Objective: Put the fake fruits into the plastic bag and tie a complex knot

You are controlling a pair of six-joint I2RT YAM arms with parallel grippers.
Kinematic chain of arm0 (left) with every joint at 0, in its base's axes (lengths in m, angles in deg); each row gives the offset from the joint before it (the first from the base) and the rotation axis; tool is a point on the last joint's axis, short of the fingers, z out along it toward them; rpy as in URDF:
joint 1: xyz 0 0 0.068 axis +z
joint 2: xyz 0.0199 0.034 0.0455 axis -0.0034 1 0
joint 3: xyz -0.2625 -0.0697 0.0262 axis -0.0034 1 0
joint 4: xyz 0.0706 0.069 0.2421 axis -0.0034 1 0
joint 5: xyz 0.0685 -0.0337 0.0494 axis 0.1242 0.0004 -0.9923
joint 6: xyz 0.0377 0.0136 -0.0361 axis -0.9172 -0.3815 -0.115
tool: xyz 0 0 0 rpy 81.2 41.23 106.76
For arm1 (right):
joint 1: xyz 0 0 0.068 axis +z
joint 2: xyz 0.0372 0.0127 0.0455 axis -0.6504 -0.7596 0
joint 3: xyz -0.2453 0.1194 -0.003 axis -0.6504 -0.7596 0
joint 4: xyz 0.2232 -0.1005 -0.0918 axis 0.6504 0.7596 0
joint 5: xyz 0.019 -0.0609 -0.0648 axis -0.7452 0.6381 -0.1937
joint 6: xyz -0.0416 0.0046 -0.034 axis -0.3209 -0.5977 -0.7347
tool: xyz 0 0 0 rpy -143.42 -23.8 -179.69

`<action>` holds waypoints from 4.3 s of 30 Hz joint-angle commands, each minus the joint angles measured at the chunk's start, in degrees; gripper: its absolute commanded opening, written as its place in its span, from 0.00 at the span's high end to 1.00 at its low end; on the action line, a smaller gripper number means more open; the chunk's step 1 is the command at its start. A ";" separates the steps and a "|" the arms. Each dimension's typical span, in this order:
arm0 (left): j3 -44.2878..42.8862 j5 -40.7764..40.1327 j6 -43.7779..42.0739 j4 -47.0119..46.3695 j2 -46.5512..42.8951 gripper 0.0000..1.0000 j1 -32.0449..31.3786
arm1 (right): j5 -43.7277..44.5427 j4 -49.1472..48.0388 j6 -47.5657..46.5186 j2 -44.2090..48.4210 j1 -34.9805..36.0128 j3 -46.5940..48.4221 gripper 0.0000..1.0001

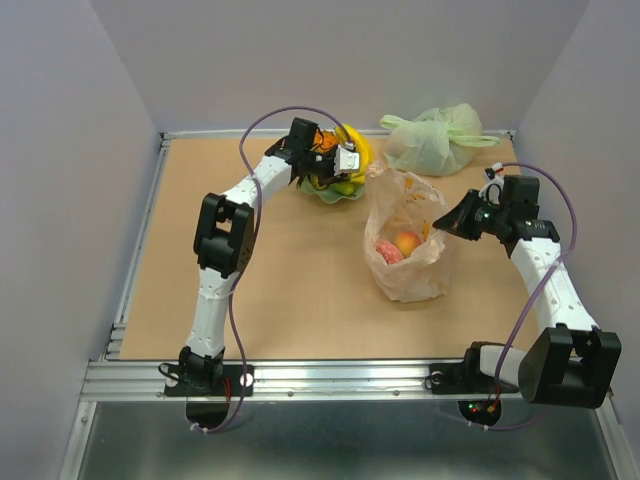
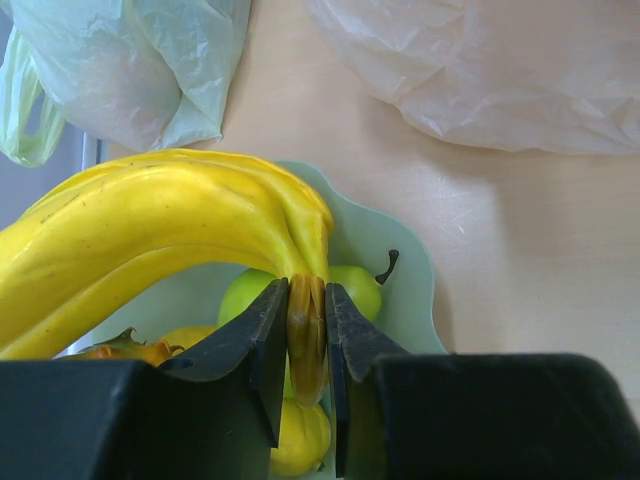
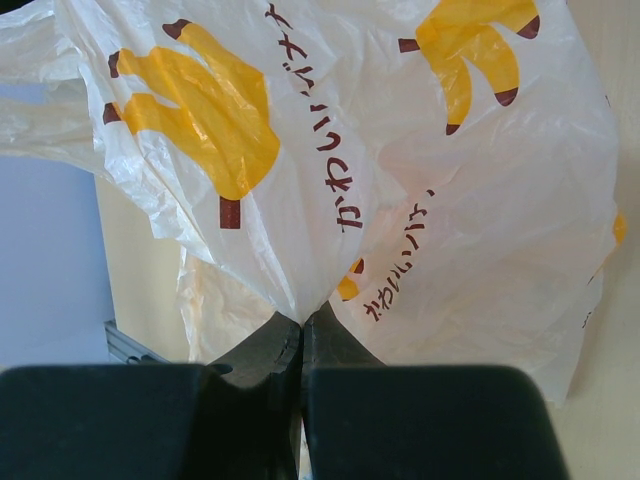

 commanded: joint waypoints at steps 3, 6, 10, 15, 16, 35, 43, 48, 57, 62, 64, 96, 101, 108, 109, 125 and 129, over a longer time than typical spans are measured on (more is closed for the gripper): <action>-4.04 3.39 -0.96 -1.77 -2.68 1.00 -0.49 | 0.57 -1.55 -0.91 0.02 -0.62 3.24 1.00; -3.86 4.01 1.93 -3.87 -4.34 1.00 -0.49 | 0.48 -1.64 -0.73 0.03 -0.62 3.42 1.00; -3.60 4.54 4.23 -5.29 -7.07 1.00 -0.41 | 0.48 -1.55 -0.64 0.11 -0.62 3.86 1.00; -2.19 4.36 7.65 -6.43 -11.81 1.00 0.99 | 0.40 -1.64 -0.99 0.29 -0.62 4.39 1.00; -1.84 3.92 7.83 -6.52 -12.69 1.00 1.17 | 0.13 -1.55 -1.17 0.29 -0.62 4.39 1.00; 18.37 8.06 6.70 11.14 -50.91 1.00 -0.39 | -3.03 -1.81 -2.84 0.99 -0.62 3.60 1.00; 21.46 1.56 -0.52 17.74 -47.78 1.00 -17.61 | -3.56 -1.73 -2.67 3.01 -0.62 3.51 1.00; 15.84 -0.91 -1.92 20.37 -36.80 1.00 -21.23 | -3.56 -1.73 -2.31 4.42 -0.62 3.42 1.00; 10.12 -0.30 -14.92 36.18 -25.02 1.00 -22.99 | -4.25 -1.73 -2.66 4.77 -0.62 4.83 1.00; 0.20 1.54 -18.45 43.05 -18.60 1.00 -22.99 | -4.61 -1.73 -3.28 5.12 -0.62 3.95 1.00; -3.84 1.37 -17.22 41.65 -15.79 1.00 -22.99 | -5.05 -1.73 -3.19 5.30 -0.62 3.69 1.00; 6.10 -23.06 39.74 -9.09 -25.29 0.07 4.69 | -1.45 -1.73 -3.02 3.45 -0.62 2.98 1.00; -4.29 -24.82 36.06 -1.61 -14.47 0.04 5.39 | -1.01 -1.64 -3.37 3.19 -0.62 2.98 1.00; -6.32 -28.60 33.51 0.60 -6.74 0.04 5.40 | -1.19 -1.64 -3.46 2.57 -0.62 2.72 1.00; -6.15 -28.77 33.32 0.60 -6.38 0.03 5.48 | -1.19 -1.64 -3.46 2.57 -0.62 2.80 1.00; -4.12 -27.47 31.39 2.97 -2.68 0.04 5.83 | -0.83 -1.55 -3.81 2.22 -0.62 2.98 1.00; -2.63 -26.49 31.04 3.85 -4.35 0.02 6.01 | -0.75 -1.64 -3.90 2.40 -0.62 2.89 1.00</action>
